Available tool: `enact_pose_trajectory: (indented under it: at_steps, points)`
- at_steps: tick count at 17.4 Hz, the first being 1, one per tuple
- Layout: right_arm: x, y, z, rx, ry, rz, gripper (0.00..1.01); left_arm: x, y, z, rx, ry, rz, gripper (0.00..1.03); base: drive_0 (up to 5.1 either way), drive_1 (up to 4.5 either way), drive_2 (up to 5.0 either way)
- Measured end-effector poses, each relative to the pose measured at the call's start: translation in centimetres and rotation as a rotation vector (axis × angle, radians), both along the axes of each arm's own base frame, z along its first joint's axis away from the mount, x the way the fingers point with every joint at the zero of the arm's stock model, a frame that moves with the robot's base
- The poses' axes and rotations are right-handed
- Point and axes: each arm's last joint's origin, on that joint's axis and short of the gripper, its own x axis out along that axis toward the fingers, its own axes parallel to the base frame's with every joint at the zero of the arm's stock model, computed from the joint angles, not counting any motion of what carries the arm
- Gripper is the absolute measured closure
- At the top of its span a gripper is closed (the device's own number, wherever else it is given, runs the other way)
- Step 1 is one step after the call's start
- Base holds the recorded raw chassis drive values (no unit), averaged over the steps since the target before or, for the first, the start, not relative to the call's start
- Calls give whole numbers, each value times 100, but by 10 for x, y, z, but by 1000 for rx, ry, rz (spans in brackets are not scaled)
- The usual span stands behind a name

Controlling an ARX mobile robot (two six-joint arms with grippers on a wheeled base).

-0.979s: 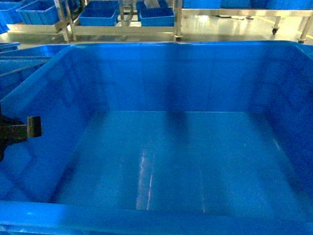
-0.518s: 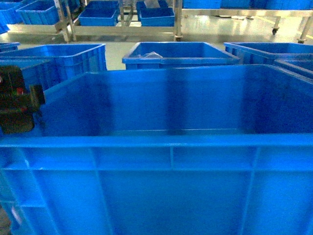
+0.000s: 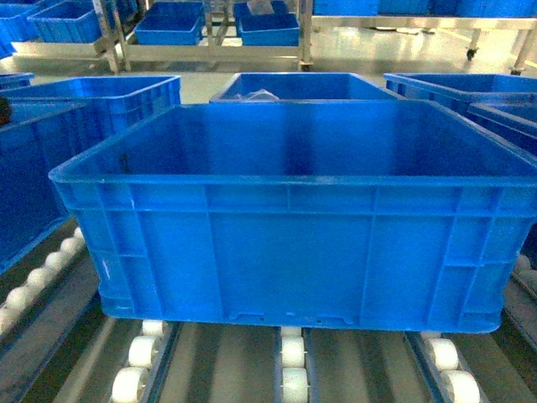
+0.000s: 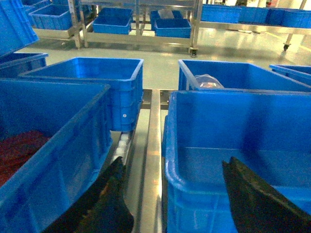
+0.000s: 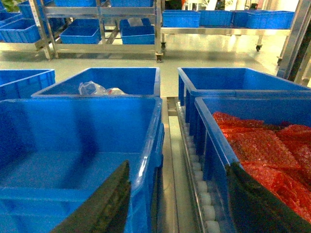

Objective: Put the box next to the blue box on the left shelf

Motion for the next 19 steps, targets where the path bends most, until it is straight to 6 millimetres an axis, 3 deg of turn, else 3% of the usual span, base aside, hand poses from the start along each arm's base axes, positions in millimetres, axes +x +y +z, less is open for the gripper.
enact_pose_trajectory:
  at_steps: [4,5,9,11,13,19]
  points:
    - [-30,-14,-20,-20,-4,-5,94,-32,18,-13,25,-1,-6,93,0,0,0]
    - [-36,-14,-23,-23,-3,-3,100,-38,20,-15,25,-6,-7,101,0,0,0]
    - [-56,-14,-34,-25,-3,-2,100,-61,37,-23,24,-5,12,101,0,0,0]
    - [-63,-14,-37,-25,-1,-2,100,-68,36,-32,24,1,-10,101,0,0,0]
    - [-72,-14,-44,-25,-12,-2,100,-78,36,-26,24,-31,-10,101,0,0,0]
    - [-78,-14,-42,-25,-25,-2,100,-84,36,-25,24,-32,-10,101,0,0,0]
